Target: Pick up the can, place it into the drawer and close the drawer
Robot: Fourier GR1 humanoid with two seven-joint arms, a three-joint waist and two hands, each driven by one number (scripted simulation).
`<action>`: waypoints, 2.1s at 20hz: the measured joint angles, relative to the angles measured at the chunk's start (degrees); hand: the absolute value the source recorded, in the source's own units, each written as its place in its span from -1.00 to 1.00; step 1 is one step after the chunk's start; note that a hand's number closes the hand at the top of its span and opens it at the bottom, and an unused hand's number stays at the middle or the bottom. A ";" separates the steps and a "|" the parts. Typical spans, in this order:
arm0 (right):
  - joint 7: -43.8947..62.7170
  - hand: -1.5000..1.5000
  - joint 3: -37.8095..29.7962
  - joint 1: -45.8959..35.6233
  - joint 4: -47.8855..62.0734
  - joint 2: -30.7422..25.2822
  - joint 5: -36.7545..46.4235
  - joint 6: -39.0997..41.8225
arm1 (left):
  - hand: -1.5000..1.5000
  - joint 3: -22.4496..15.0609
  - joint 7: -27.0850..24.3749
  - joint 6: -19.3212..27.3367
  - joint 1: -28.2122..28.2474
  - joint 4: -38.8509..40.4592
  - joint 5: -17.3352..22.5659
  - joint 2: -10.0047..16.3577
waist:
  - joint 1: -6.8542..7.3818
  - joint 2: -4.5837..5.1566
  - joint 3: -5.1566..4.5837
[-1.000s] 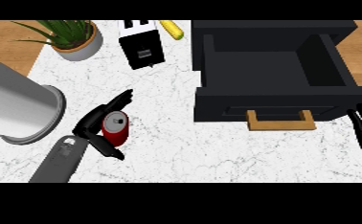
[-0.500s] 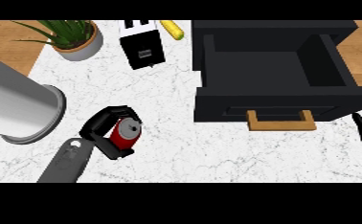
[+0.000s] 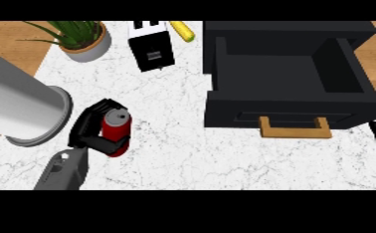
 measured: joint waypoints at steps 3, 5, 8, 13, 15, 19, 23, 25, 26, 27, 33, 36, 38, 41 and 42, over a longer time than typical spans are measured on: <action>0.05 -1.00 0.24 0.35 -0.38 0.18 -0.13 -0.38 | 1.00 3.37 2.92 7.48 -0.49 -3.24 2.27 -2.09 | -0.14 -0.03 0.02; 0.35 -1.00 0.08 0.08 -0.44 0.21 -0.69 -0.28 | 1.00 3.76 5.05 10.44 -0.11 -6.88 3.10 -3.24 | -0.37 0.02 0.01; 0.84 -1.00 -0.01 -0.74 -0.41 -0.01 -0.38 -0.38 | 1.00 2.32 10.63 13.70 1.19 -15.47 3.68 -5.20 | -0.49 0.04 0.01; 2.10 -1.00 -0.90 -0.18 -2.06 -0.47 -1.67 0.10 | 1.00 -1.35 18.68 17.44 0.93 -25.84 2.58 -6.96 | -0.78 0.08 -0.01; 1.66 -1.00 -1.33 -0.49 -1.42 -0.43 -1.78 0.11 | 1.00 -3.40 21.80 19.74 -0.41 -29.30 1.66 -7.86 | -0.86 0.10 0.00; 0.69 -1.00 -1.59 -0.11 -0.99 -0.41 -1.56 0.31 | 1.00 -6.83 28.45 23.06 -3.12 -35.27 0.32 -8.77 | -1.01 0.12 -0.02; -0.75 -1.00 -1.69 0.66 -0.22 -0.31 -1.53 0.90 | 1.00 -11.72 34.24 27.55 -6.70 -38.15 0.42 -9.11 | -1.22 0.16 -0.02; -0.39 -1.00 -1.42 1.42 -1.38 -0.12 -1.90 1.09 | 1.00 -13.73 37.06 30.20 -9.98 -38.17 -0.05 -9.20 | -1.41 0.18 -0.01; -0.05 -1.00 -1.37 1.72 -2.12 -0.05 -2.02 1.15 | 1.00 -14.36 39.18 31.14 -12.25 -38.11 -0.20 -9.22 | -1.49 0.19 -0.02; 0.71 -1.00 -1.61 1.17 -2.60 -0.29 -2.15 0.89 | 1.00 -15.36 40.50 32.37 -13.86 -38.12 -0.46 -9.25 | -1.50 0.19 -0.02; 0.21 -1.00 -1.83 1.00 -2.12 -0.12 -1.97 0.90 | 1.00 -19.74 44.76 38.64 -24.31 -34.23 -0.46 -9.31 | -1.71 0.27 -0.03; 0.71 -1.00 -2.21 -0.48 -1.17 -0.55 -1.90 0.65 | 1.00 -21.60 46.57 42.24 -30.85 -30.78 0.16 -9.32 | -1.89 0.32 -0.02; 1.14 -1.00 -1.89 -1.12 -1.12 -0.53 -1.76 0.60 | 1.00 -22.42 47.00 44.50 -35.10 -27.23 1.11 -9.32 | -2.05 0.37 -0.02; 1.53 -1.00 -1.48 -1.68 -0.79 -0.73 -1.29 -0.03 | 1.00 -21.59 47.58 44.88 -40.44 -23.04 2.23 -9.24 | -2.13 0.41 -0.02; 1.33 -1.00 -1.15 -2.01 -0.34 -0.52 -0.59 -0.23 | 1.00 -22.09 47.76 45.67 -41.95 -21.92 2.75 -9.27 | -2.13 0.41 -0.01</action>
